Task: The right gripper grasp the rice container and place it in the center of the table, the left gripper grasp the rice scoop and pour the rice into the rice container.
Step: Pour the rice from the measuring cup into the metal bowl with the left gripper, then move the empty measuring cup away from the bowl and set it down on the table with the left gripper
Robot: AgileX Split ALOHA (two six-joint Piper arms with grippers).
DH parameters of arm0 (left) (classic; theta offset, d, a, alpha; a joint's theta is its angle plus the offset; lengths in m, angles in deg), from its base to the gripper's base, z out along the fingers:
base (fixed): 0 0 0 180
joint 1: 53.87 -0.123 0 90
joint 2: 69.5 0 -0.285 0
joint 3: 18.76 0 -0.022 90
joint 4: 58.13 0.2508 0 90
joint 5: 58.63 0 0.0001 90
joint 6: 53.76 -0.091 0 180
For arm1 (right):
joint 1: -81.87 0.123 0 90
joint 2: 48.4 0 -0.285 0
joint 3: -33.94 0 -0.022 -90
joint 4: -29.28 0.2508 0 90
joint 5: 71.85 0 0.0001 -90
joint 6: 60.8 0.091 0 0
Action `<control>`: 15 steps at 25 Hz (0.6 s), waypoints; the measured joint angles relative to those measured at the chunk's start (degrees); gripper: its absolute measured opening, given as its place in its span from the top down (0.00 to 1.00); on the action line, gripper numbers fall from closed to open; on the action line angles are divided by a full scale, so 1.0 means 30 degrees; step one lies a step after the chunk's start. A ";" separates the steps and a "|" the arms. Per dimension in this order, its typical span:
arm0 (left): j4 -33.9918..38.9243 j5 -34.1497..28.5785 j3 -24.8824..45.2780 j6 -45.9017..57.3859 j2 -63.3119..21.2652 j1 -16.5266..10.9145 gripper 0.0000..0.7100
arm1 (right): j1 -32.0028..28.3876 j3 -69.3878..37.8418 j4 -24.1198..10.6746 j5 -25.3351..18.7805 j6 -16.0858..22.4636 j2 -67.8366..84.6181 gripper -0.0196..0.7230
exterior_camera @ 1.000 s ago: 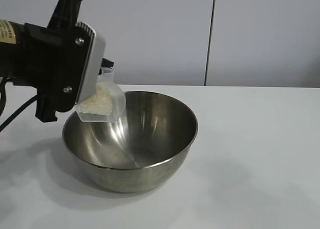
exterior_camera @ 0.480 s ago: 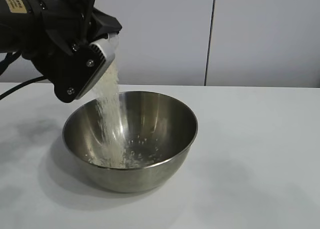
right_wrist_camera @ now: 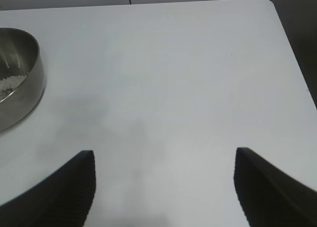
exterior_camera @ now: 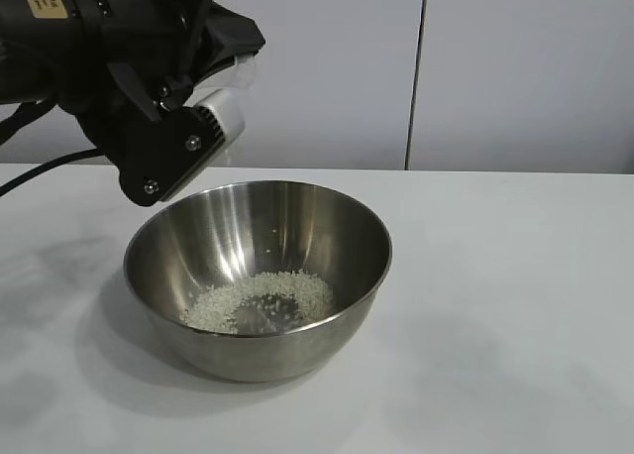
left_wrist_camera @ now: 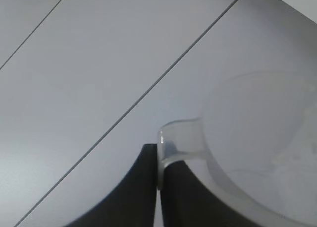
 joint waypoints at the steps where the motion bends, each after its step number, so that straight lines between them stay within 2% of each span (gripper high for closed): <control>1: -0.0340 0.0001 0.0000 0.0278 0.0000 0.0107 0.99 | 0.0000 0.0000 0.0000 0.0000 0.0000 0.0000 0.25; 4: -0.1443 0.0001 0.0000 0.2238 0.0000 0.0320 0.99 | 0.0000 0.0000 0.0000 0.0000 0.0000 0.0000 0.25; 7: -0.2452 0.0434 0.0000 0.6252 0.0000 0.0320 0.99 | 0.0000 0.0000 0.0000 0.0000 0.0000 0.0000 0.25; 11: -0.3312 0.1812 0.0000 1.4015 0.0000 0.0263 0.99 | 0.0000 0.0000 0.0000 0.0000 0.0000 0.0000 0.25; 15: -0.3450 0.2420 0.0000 2.2234 -0.0058 -0.0449 0.99 | 0.0000 0.0000 0.0000 0.0000 0.0000 0.0000 0.25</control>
